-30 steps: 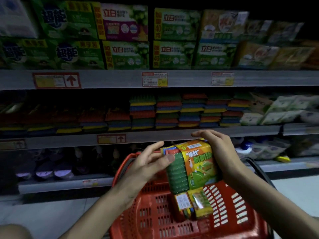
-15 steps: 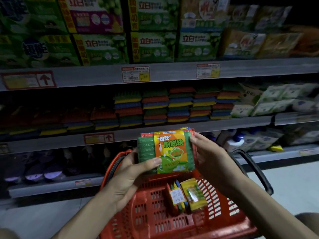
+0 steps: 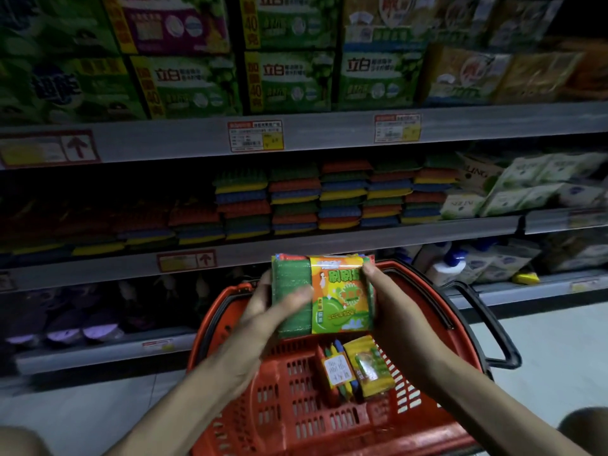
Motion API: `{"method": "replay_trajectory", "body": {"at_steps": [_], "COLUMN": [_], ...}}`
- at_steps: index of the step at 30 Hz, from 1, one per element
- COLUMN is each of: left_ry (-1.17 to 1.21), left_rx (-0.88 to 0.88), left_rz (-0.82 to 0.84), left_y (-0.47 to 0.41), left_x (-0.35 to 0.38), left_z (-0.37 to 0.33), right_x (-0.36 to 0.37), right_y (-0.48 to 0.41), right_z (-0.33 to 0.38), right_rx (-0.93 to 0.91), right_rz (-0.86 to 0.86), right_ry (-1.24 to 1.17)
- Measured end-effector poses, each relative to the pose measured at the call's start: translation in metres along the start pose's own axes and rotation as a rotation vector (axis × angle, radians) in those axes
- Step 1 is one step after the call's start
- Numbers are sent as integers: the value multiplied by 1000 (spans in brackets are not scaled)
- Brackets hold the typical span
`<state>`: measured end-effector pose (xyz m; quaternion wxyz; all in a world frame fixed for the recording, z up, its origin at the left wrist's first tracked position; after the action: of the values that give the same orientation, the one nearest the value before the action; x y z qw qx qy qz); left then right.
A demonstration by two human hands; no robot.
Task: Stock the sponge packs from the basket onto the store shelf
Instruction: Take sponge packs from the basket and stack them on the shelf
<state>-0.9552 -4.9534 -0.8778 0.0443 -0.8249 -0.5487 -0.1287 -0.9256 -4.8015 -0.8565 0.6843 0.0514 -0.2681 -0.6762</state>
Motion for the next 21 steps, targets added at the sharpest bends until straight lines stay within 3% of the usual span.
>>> {"method": "replay_trajectory", "body": {"at_steps": [5, 10, 13, 21], "left_ry": [171, 249, 230, 125], "left_rx": [43, 87, 124, 162], "left_rz": [89, 47, 78, 267], "left_y": [-2, -4, -2, 6], "left_x": [0, -6, -5, 10], "left_z": [-20, -21, -20, -31], "right_x": [1, -24, -29, -29], "right_y": [4, 10, 12, 14], "right_z": [7, 19, 24, 31], "right_rx": [-57, -192, -222, -189], "right_rz": [56, -123, -191, -105], "right_ry": [-50, -80, 71, 168]}}
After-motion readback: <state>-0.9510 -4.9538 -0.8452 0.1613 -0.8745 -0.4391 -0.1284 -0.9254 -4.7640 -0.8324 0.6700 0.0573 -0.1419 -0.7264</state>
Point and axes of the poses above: each hand's wrist, its own y-axis away from the middle knuckle, its own x-axis out of the palm, z = x × y, the point moved 10 cm from there along -y, towards the middle knuckle, and after that the axes turned 12 degrees about x, right-handed, at the moved point
